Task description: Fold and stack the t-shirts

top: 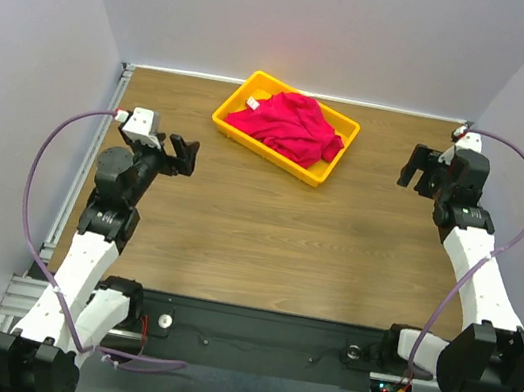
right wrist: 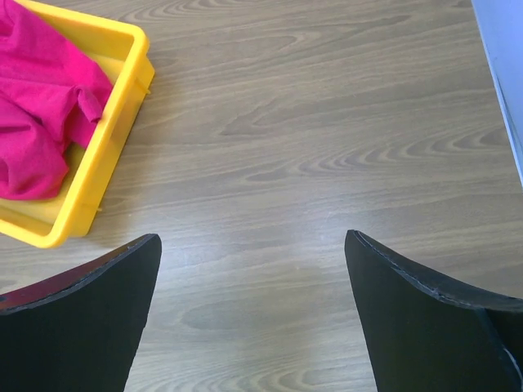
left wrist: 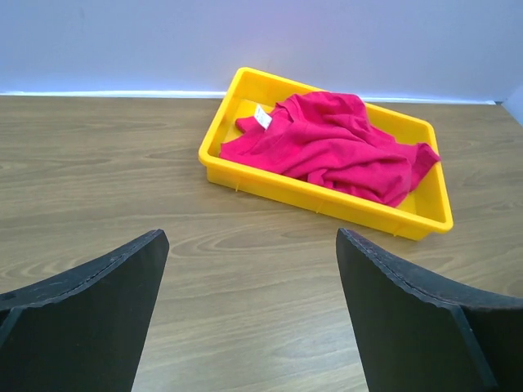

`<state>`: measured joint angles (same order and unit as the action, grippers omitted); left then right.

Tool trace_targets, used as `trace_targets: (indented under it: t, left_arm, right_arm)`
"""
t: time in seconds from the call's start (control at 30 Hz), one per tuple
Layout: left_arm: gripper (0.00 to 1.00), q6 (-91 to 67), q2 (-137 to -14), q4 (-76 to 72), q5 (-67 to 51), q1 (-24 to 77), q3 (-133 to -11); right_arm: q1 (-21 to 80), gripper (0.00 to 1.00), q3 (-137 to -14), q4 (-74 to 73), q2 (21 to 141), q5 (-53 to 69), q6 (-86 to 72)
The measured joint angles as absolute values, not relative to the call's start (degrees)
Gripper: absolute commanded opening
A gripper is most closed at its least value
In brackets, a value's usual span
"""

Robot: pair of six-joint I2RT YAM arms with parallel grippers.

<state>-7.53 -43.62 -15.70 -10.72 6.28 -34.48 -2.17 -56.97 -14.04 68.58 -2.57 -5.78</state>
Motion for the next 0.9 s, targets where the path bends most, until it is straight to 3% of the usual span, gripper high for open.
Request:
trace_targets:
  t: [0.17, 0.33, 0.6, 0.9]
  left_arm:
    - [0.96, -8.25, -46.00, -17.34, -13.19, 7.11, -34.50]
    - [0.96, -8.80, -56.18, -14.81, -13.30, 10.41, -39.88]
    - [0.91, -6.17, -80.23, -7.79, -10.02, 22.55, -64.51]
    - [0.86, -3.75, -108.25, 0.86, -8.19, 29.56, -91.20]
  right_arm:
    - [-2.37, 1.00, -56.97, -14.24, 68.58, 6.96, 0.67]
    - [-2.42, 1.00, -56.95, -18.09, 68.69, 21.32, 11.84]
    - [-4.97, 1.00, -51.90, -19.03, 68.58, 31.70, 16.16]
    - [-7.73, 1.00, -45.78, -19.03, 68.55, 38.37, 17.02]
